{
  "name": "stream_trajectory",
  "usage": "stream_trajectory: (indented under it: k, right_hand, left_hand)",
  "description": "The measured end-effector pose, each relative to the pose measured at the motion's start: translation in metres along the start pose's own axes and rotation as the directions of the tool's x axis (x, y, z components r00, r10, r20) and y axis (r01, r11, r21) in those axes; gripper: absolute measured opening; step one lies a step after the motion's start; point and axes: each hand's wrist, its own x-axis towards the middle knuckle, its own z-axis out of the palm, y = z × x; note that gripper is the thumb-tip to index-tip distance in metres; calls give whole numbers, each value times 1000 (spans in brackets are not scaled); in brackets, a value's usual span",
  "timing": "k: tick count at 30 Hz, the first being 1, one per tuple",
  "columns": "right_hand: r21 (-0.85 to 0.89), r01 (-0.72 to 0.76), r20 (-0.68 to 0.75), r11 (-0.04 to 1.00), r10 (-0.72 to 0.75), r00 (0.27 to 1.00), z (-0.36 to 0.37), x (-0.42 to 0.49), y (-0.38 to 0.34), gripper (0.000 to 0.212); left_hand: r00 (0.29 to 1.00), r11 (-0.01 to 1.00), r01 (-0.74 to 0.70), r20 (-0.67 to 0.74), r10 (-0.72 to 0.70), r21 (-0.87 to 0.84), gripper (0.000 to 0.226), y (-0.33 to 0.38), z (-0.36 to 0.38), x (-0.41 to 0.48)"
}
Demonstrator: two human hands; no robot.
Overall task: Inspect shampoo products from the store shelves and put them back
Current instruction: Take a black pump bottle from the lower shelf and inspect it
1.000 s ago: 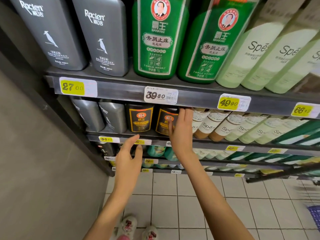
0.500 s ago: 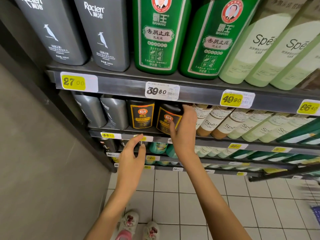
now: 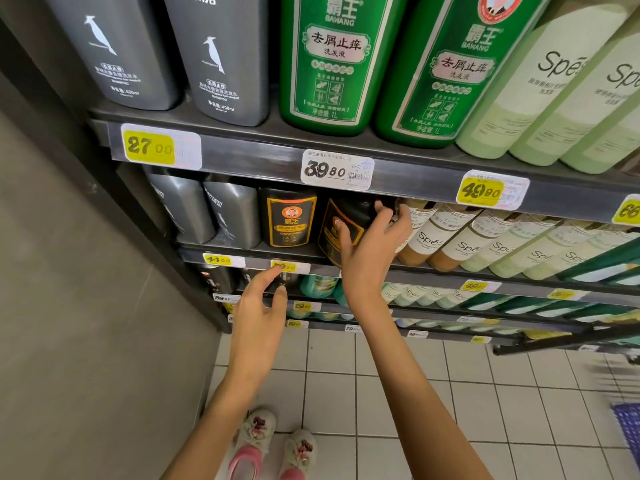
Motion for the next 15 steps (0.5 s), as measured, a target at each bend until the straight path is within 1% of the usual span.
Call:
stream_trajectory:
  k: [2,3,5,7,9,11,13,15]
  right_hand:
    - [14,-17,-25,1000,18,1000,2,2,-1,48]
    - [23,-26,-46,999,27,999,3,3,-1,51]
    - [74,-64,-81,995,70,994,3,6,-1,66]
    - [122,-108,-68,987,117,991,4,7,-2,87]
    - [152,-138,-51,979,147,988,6,5,-2,98]
    - [206,-172,-48,963,186,981,9,1,-1,99]
    - [297,-203,-36,933,223,974,12,-1,2,94]
    - [413,-248,25,876,261,965,14,-3,7,92]
  left_hand:
    - [1000,1000,13,-1,-13,0,33,-3,-1,0]
    - [1000,1000,13,1,-13,7,33,-4,-2,0]
    - [1000,1000,15,20,-15,14,33,-6,-1,2]
    - [999,1000,20,41,-20,1,33,-7,0,5]
    - [999,1000,21,43,-20,-16,33,-8,2,8]
    - [999,1000,14,48,-13,-19,33,-10,3,9]
    - [998,1000,4,58,-3,-23,33,-12,4,10]
    - [997,999,2,73,1,-32,32,-15,5,9]
